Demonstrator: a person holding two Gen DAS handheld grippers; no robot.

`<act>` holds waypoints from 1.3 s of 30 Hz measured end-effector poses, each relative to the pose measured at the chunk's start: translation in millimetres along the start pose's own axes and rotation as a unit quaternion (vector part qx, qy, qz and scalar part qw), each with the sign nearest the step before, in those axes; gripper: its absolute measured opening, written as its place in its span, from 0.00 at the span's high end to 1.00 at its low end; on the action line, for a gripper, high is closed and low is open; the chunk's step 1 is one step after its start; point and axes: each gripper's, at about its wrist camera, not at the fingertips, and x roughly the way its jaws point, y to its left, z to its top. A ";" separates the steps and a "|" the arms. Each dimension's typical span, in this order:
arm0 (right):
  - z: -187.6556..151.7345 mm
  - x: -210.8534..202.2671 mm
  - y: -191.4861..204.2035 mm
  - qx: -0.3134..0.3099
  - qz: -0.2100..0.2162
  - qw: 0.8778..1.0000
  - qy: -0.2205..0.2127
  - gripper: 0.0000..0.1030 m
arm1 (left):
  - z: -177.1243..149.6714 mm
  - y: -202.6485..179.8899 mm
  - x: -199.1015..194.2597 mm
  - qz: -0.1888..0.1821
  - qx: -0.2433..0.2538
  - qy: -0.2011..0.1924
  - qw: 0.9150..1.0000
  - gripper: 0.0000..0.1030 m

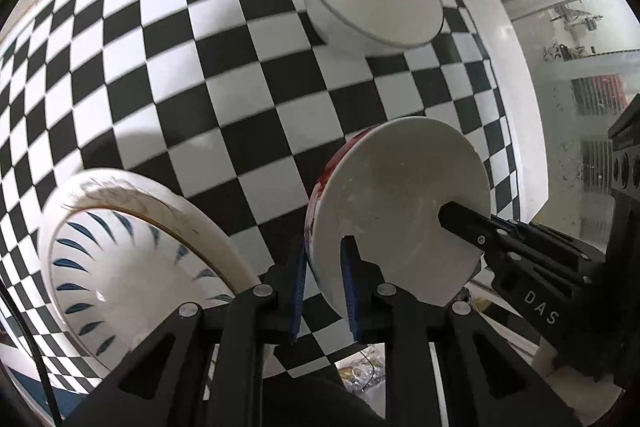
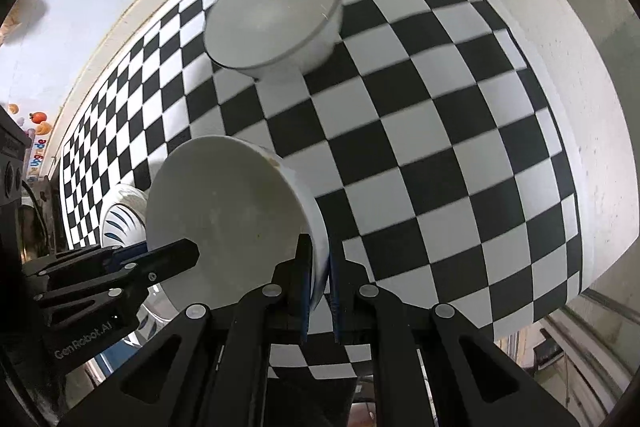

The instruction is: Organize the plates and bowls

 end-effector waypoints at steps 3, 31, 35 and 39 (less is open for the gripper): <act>-4.6 6.8 -5.1 0.000 -0.006 1.000 0.005 0.91 | -3.2 -2.5 10.4 0.008 0.006 0.008 1.000 0.86; -4.1 27.0 -23.7 0.015 0.002 1.000 0.023 0.92 | 4.1 -23.7 47.0 0.026 0.003 0.022 0.999 0.86; -4.5 27.8 -23.9 0.015 0.005 1.000 0.025 0.91 | 4.2 -22.6 46.3 0.025 0.003 0.023 0.999 0.86; -3.2 27.8 -25.8 0.014 0.012 0.999 0.035 0.91 | 2.5 -15.3 41.5 0.022 -0.016 0.029 0.999 0.85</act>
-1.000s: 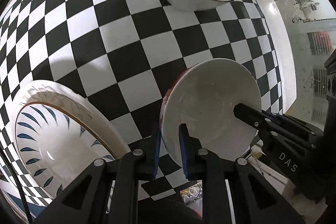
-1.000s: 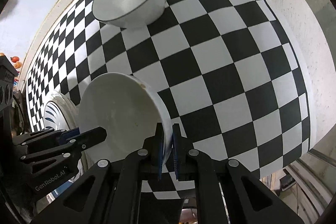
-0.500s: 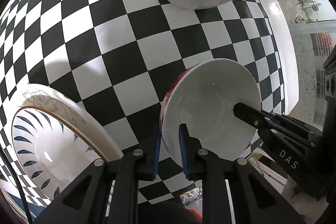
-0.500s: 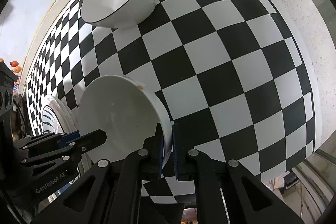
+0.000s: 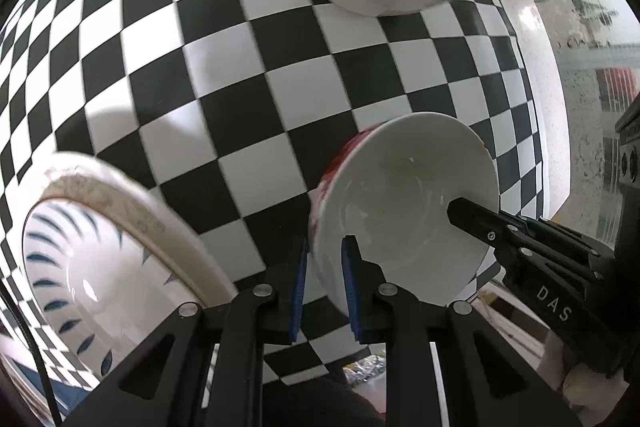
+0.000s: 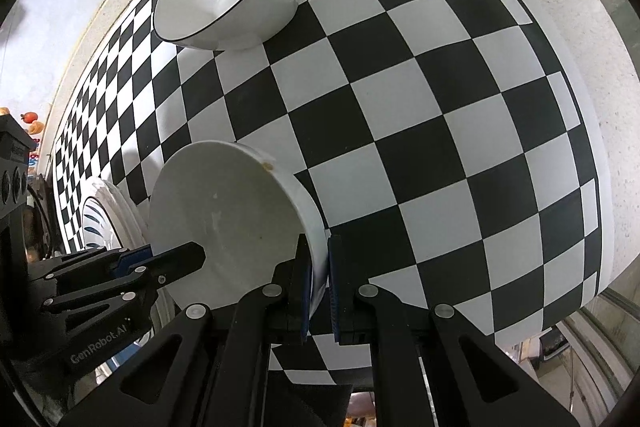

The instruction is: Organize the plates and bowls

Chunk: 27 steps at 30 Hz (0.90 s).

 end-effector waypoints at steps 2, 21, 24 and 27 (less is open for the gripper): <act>0.1 -2.4 -1.5 0.000 0.008 1.000 0.007 0.91 | -2.2 6.7 -10.9 -0.001 -0.016 -0.009 1.000 0.85; 112.8 -61.8 -8.6 0.064 0.086 0.992 -0.073 0.57 | 125.5 29.6 -67.9 -0.012 -0.042 -0.083 0.996 0.73; 133.3 -50.7 -2.8 0.067 0.090 0.992 -0.063 0.57 | 142.0 29.9 -58.0 -0.018 -0.043 -0.069 0.997 0.73; 148.6 -37.7 -0.5 0.068 0.080 0.993 -0.054 0.57 | 156.3 28.5 -48.6 -0.016 -0.032 -0.057 0.998 0.73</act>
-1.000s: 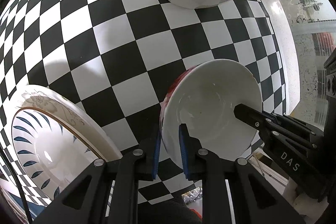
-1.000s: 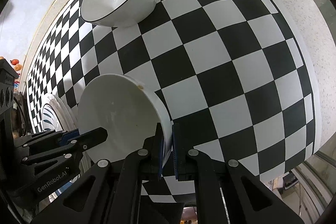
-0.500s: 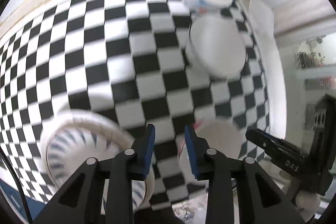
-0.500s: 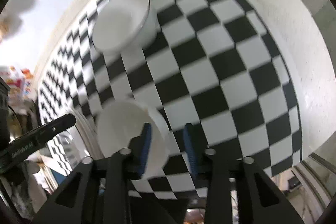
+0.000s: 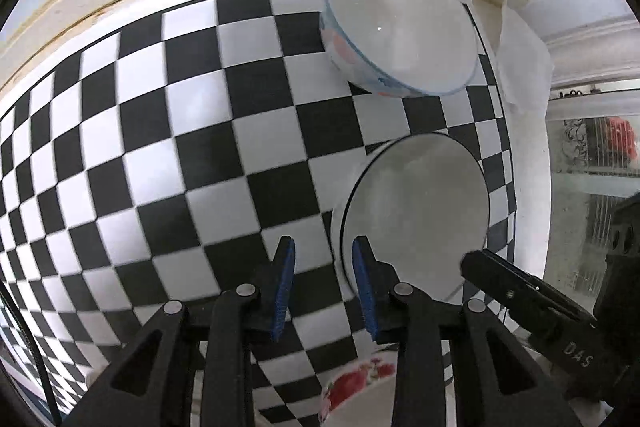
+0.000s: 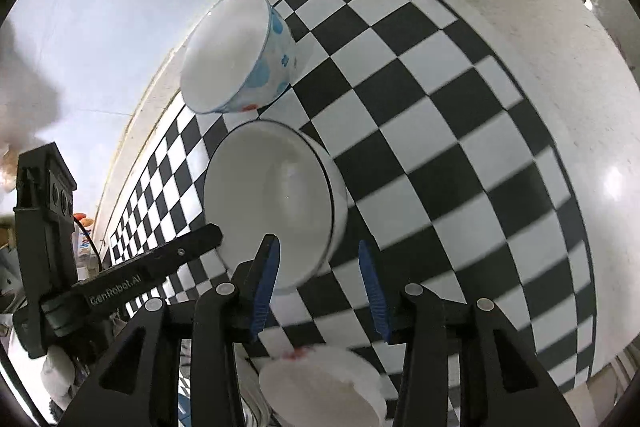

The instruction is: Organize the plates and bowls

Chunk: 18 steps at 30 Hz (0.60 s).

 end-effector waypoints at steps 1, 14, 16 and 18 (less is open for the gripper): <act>2.0 4.6 -1.0 0.001 -0.004 1.000 0.002 0.57 | 2.1 -0.1 1.7 0.000 0.002 0.003 1.000 0.73; 18.2 40.5 -14.4 0.014 -0.026 1.000 0.009 0.83 | 14.0 -11.3 28.4 0.032 0.052 0.007 0.998 0.87; 18.6 38.6 -15.2 0.012 -0.021 1.000 0.005 0.88 | 13.1 -13.7 29.0 0.028 0.055 0.005 0.998 0.93; 17.5 37.8 -9.8 -0.004 -0.039 0.999 0.001 0.89 | 10.9 -16.0 25.6 0.029 0.060 -0.003 0.998 0.94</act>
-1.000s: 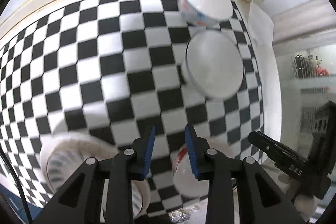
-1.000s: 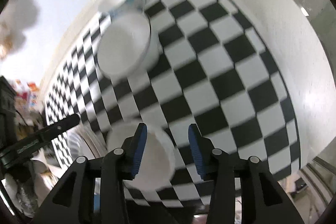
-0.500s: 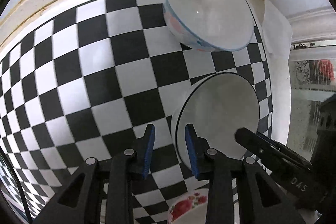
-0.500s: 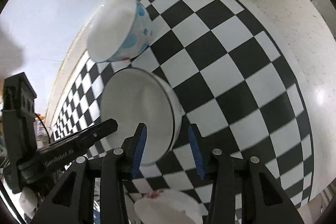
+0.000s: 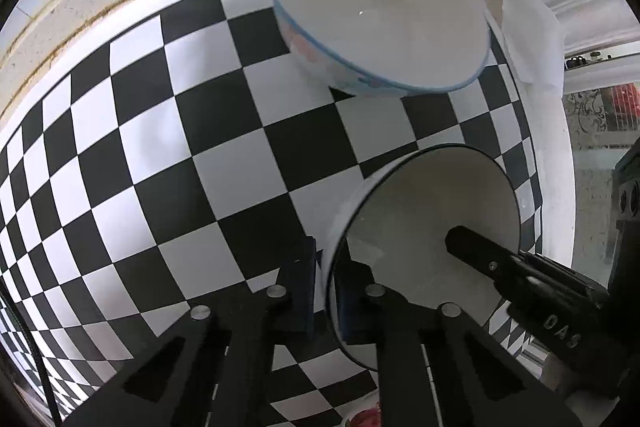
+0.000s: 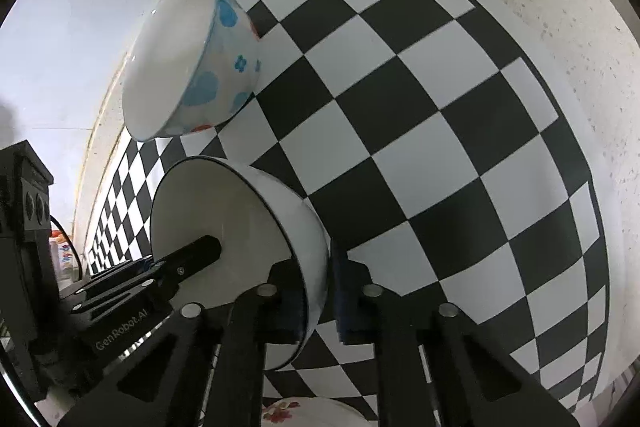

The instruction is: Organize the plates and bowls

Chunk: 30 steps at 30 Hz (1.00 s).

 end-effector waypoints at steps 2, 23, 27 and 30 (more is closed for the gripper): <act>-1.4 1.0 6.7 -0.015 -0.017 1.000 -0.001 0.91 | -1.0 -4.4 -3.0 0.009 0.009 -0.006 1.000 0.94; -45.0 -64.5 30.9 -0.061 0.003 0.998 -0.023 0.91 | -52.6 -14.7 -80.5 -0.002 0.037 -0.054 0.998 0.94; -61.2 -86.9 33.0 -0.071 0.008 0.997 -0.033 0.91 | -68.2 -18.5 -101.0 -0.010 0.041 -0.065 0.997 0.94; -72.7 -101.2 34.8 -0.078 0.010 0.996 -0.040 0.91 | -81.2 -21.7 -114.9 -0.016 0.045 -0.071 0.996 0.94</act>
